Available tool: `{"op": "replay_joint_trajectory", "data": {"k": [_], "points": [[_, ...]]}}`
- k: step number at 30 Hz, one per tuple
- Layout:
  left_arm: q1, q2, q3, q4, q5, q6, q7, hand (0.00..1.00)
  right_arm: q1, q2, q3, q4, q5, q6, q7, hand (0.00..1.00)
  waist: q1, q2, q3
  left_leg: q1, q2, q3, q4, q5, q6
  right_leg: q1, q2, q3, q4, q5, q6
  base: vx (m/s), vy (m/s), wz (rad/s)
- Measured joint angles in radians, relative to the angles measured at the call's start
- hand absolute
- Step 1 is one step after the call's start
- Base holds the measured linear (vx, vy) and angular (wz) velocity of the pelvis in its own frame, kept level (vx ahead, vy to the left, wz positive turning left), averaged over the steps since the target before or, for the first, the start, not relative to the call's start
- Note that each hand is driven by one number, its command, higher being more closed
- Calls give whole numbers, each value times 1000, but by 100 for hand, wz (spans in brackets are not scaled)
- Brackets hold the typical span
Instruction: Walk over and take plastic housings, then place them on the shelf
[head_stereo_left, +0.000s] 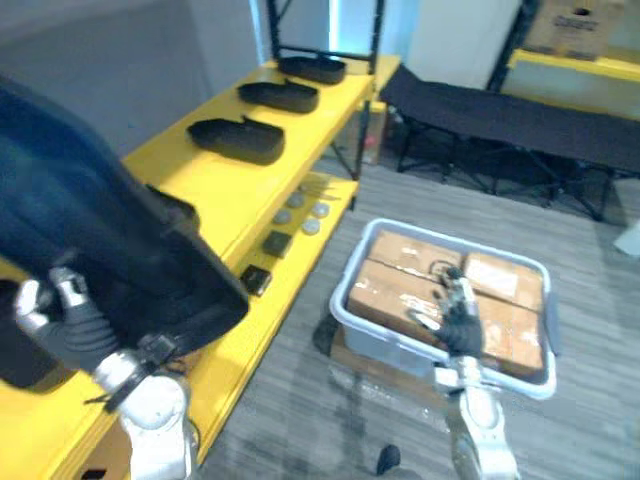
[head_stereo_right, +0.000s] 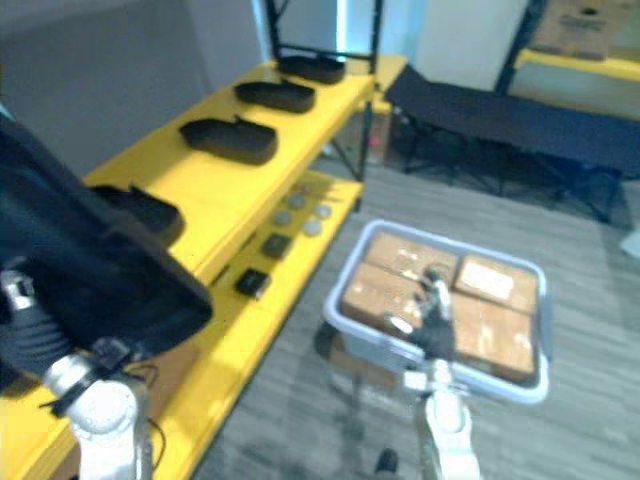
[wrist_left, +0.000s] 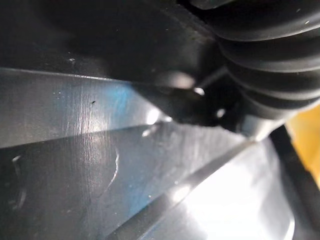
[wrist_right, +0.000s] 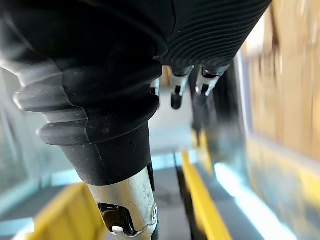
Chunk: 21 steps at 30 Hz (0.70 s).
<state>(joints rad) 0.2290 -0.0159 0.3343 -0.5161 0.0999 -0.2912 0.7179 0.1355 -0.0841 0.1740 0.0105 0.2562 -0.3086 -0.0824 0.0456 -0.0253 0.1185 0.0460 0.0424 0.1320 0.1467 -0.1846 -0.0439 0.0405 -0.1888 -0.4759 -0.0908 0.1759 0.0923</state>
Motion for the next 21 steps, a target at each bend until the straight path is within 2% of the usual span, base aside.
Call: {"op": "replay_joint_trajectory", "data": {"k": [1,3,5,8,10,13,14,17,18,20,21], "points": [[10,-3,13,-11,0,0,7,100,-16,0,17,9,-5,0,1,0,9,-2,1,-9,-2,-11,1,2,1,1,-2,-12,0,0,0,14,23,64],[39,-24,65,-22,-1,-1,18,100,-73,0,60,45,-38,0,5,0,53,-3,5,-12,-13,-60,3,12,4,21,-8,-52,8,0,0,51,37,61],[67,-44,99,-23,-2,-5,17,100,-117,-5,81,63,-46,0,0,0,71,-3,4,-11,-15,-98,5,13,5,46,-9,-78,8,0,0,45,47,55],[121,-55,143,-23,-7,-18,11,100,-184,-10,101,79,-59,0,-13,0,123,-13,-2,-9,-17,-110,5,14,7,55,-13,-78,8,-2,-1,24,39,20],[140,-66,152,-23,-16,-33,-10,100,-192,-9,109,80,-56,1,-23,0,134,-17,-3,-6,-23,-134,5,16,10,73,-21,-98,8,-13,1,4,14,33],[165,-72,164,-23,-39,-55,-64,100,-178,-3,123,80,-57,13,-27,0,136,-17,-2,0,-28,-154,1,20,18,118,-25,-167,9,-43,-1,-9,-22,44],[164,-72,163,-24,-52,-64,-90,100,-172,-2,121,78,-59,20,-28,0,133,-20,-4,-10,-34,-158,1,23,21,128,-31,-201,9,-56,13,-22,-50,76],[154,-70,138,-31,-65,-100,-174,100,-127,-13,81,70,-86,32,-31,0,112,-27,1,-16,-36,-152,-12,38,25,174,-39,-289,9,-67,29,-12,-17,81],[155,-70,125,-38,-66,-112,-187,100,-115,-19,67,70,-112,32,-34,0,113,-27,1,-18,-39,-159,-18,49,15,179,-42,-301,10,-67,29,-14,20,60],[148,-67,113,-52,-80,-122,-200,100,-111,-25,50,70,-155,32,-56,0,106,-23,3,-34,-47,-174,-18,51,19,170,-58,-315,39,-78,38,9,73,46],[130,-61,96,-52,-88,-124,-213,100,-104,-26,32,70,-149,32,-87,0,101,-13,9,-41,-46,-170,-17,54,20,162,-74,-309,80,-100,32,19,103,49]]}}
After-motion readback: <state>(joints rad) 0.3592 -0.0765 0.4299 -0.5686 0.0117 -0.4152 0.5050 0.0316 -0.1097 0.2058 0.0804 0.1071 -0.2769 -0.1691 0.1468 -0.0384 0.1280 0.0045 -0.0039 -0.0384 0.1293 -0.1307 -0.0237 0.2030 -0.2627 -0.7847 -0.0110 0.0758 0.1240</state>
